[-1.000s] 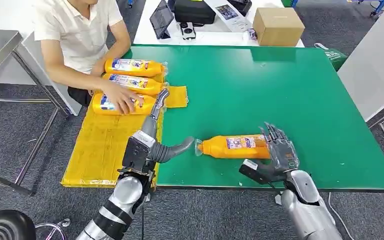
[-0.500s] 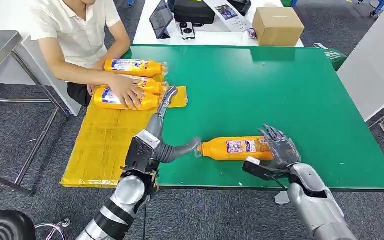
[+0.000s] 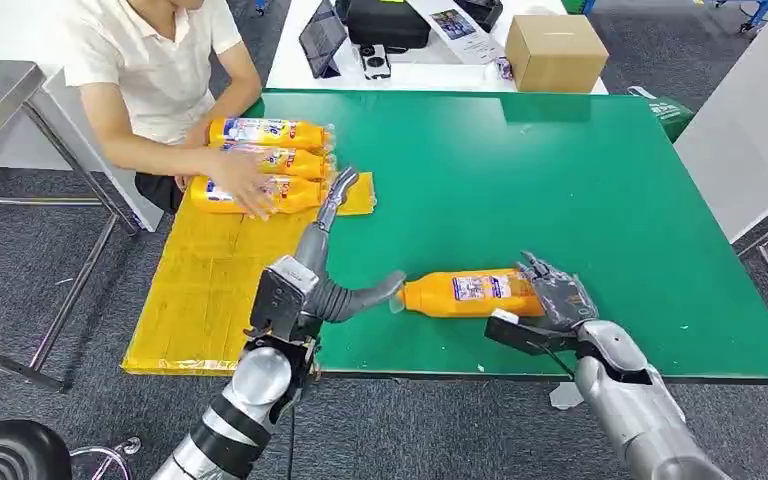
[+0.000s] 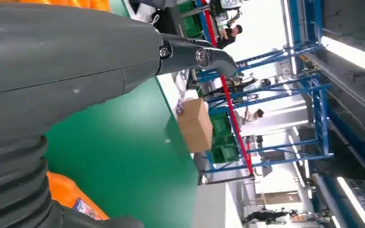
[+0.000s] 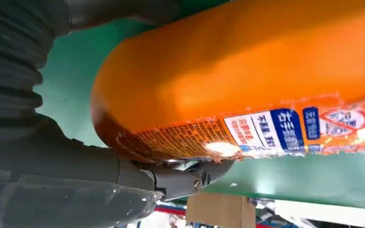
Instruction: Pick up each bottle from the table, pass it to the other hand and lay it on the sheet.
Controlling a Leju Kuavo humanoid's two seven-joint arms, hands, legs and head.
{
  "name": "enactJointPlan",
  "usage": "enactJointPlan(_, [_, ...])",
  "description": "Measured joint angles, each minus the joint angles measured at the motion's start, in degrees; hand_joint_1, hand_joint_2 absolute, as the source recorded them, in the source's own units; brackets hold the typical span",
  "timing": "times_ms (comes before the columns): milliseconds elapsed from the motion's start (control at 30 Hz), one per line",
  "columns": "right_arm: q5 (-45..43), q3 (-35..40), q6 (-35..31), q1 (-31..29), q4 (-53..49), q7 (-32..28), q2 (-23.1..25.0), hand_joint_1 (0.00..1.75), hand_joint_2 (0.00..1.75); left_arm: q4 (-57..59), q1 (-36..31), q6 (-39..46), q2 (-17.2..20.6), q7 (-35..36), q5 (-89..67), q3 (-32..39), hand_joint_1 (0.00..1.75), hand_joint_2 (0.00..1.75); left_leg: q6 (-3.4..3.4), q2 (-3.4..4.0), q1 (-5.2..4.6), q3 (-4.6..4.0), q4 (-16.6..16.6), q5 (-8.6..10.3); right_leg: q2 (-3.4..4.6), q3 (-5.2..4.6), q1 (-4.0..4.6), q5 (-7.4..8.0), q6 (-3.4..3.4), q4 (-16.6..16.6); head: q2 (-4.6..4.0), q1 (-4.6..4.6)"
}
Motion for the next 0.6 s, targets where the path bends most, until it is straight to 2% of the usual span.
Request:
enactJointPlan(267, [-2.21,0.09,0.74,-4.61,8.7,-2.36,1.29,1.75,1.75,0.74,-1.67,-0.42,-0.55,-0.44,0.81,-0.98,0.0,1.75,0.0,0.05,0.01,0.16,0.0,0.0,0.03,0.11,0.0,0.01,0.01,-0.01,0.0,0.02])
enactJointPlan(600, [-3.12,0.09,0.63,-6.14,11.88,-3.49,1.81,1.75,1.75,1.05,-1.91,-0.87,-0.7,-0.46,0.81,-1.42,0.0,1.75,0.02,0.05,0.01,0.36,0.0,0.02,0.04,0.3,0.0,0.03,0.04,-0.02,0.0,0.02])
